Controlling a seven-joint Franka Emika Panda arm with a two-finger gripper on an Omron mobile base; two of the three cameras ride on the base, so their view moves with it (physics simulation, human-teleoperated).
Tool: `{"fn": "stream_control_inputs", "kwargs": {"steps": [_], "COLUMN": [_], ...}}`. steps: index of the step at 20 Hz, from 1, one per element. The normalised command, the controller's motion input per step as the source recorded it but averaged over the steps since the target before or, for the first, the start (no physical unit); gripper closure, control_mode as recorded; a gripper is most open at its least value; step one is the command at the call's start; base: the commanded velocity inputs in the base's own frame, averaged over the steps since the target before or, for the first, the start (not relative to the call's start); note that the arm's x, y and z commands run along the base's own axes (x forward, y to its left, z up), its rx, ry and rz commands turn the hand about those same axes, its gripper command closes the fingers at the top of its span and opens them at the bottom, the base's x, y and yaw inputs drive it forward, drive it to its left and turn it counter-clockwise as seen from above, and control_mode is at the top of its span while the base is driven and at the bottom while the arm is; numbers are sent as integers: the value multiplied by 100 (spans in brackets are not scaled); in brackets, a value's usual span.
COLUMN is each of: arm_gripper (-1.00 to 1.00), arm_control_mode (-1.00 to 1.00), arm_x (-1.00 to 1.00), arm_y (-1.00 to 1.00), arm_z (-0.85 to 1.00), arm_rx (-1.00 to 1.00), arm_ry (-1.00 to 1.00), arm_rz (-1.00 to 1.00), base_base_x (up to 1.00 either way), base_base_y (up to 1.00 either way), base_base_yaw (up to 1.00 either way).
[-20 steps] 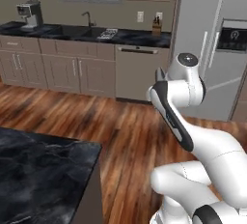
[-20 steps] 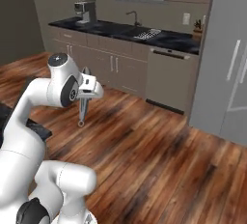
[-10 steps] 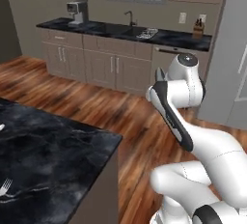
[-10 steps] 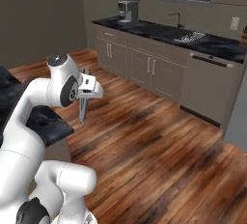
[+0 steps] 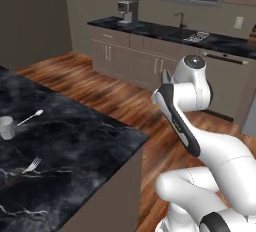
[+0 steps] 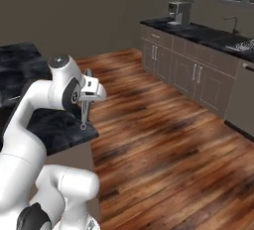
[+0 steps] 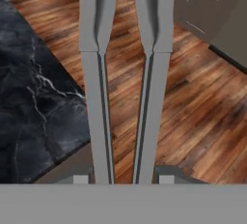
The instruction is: Take the tongs from the drawer on the right and place them on the dining counter next to the tray containing the kebab skewer.
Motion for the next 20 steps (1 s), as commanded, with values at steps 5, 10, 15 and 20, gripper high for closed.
{"fn": "stream_control_inputs", "kwargs": {"steps": [5, 10, 15, 20], "arm_gripper": [100, 100, 100, 100], "arm_control_mode": [100, 100, 100, 100], "arm_x": [0, 0, 0, 0], "arm_y": [0, 0, 0, 0], "arm_z": [0, 0, 0, 0], "arm_rx": [0, 0, 0, 0], "arm_ry": [0, 0, 0, 0], "arm_rz": [0, 0, 0, 0], "base_base_x": [0, 0, -1, -2], "base_base_y": [-38, -45, -45, -42], "base_base_yaw": [34, 31, 28, 32]}}
